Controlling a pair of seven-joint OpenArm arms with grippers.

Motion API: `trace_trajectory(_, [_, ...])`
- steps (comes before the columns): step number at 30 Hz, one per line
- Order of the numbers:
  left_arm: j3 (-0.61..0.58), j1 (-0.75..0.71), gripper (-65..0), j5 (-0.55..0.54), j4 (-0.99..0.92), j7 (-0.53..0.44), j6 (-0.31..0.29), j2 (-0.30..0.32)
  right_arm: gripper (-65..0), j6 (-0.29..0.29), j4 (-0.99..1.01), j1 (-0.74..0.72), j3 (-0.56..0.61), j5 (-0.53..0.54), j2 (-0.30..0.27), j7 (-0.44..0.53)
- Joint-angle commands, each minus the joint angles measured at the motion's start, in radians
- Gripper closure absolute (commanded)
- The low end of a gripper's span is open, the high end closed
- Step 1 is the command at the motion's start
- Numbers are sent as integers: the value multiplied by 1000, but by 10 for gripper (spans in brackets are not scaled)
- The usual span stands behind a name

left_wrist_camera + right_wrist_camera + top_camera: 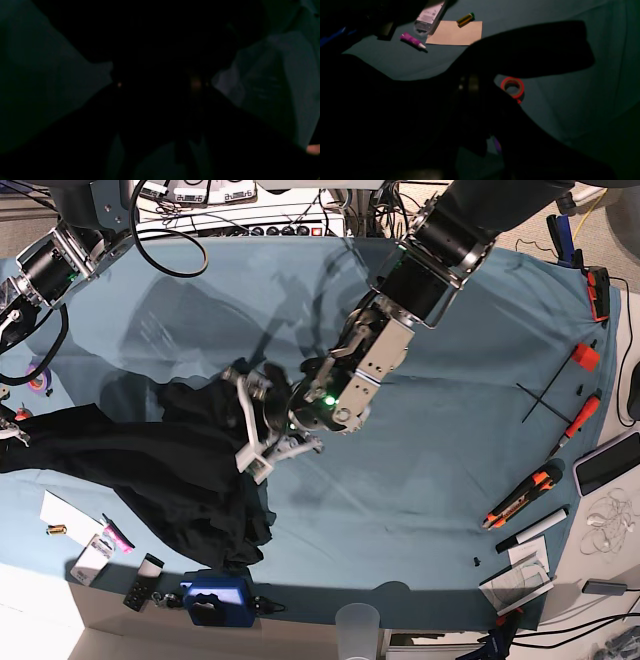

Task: Layout the t-shirt on the table in an organized manner, then fold the t-shirt properly
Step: 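Reach the left gripper into the shirt middle and grasp the fabric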

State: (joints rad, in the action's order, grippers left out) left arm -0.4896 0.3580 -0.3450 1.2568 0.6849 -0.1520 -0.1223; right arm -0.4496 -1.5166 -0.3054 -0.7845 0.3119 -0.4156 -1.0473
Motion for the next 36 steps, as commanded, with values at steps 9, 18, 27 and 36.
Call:
trace_trajectory(9, [42, 39, 0, 188, 6, -80, 229, -29, 0, -2, -14, -22, -2, 33, -30, 31])
trace_trajectory(18, [409, 164, 0, 183, 61, 17, 79, -29, 0, -55, -14, -22, 86, 175, -30, 32])
trace_trajectory(27, [531, 274, 0, 111, 158, 177, -24, 15, 0, -35, -14, -27, 220, 165, -30, 78])
trace_trajectory(36, [531, 294, 0, 21, 214, 210, -26, 209, 0, -26, -14, -69, 138, 195, -30, 71])
